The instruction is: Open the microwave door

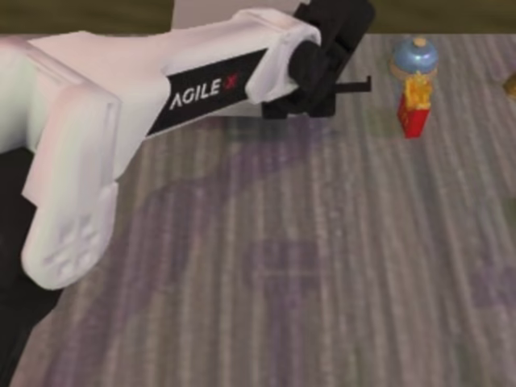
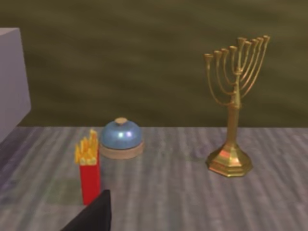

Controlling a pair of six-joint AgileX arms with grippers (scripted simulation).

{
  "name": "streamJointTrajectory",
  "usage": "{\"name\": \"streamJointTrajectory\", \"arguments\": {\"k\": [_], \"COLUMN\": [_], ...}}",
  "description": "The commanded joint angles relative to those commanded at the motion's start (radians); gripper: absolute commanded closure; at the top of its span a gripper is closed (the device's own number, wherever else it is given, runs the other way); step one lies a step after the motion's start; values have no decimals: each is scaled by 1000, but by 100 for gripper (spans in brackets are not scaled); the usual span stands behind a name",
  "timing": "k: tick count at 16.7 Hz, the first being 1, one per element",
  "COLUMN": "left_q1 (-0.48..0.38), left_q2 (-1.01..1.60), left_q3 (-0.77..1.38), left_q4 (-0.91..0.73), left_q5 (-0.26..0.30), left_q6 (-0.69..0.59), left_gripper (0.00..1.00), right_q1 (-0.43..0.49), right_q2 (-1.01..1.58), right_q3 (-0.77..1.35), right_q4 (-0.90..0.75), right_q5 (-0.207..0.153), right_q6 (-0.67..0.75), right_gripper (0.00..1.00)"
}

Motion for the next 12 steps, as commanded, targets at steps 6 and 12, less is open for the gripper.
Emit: {"name": "streamJointTrajectory", "arguments": {"k": [6, 12], "left_q1": [0, 0], "left_q2": [-19, -19], "left_q3": [-26, -26], "left_q4": [19, 19], "left_q5": [-5, -5], "left_q6": [-8, -8], "left_gripper": [100, 100], "right_q1": [0, 0], "right_q2": [0, 0], "right_q3": [0, 0], "right_q4": [0, 0], "right_q5": [0, 0], "right_q6": [0, 0], "right_gripper": [0, 0]}}
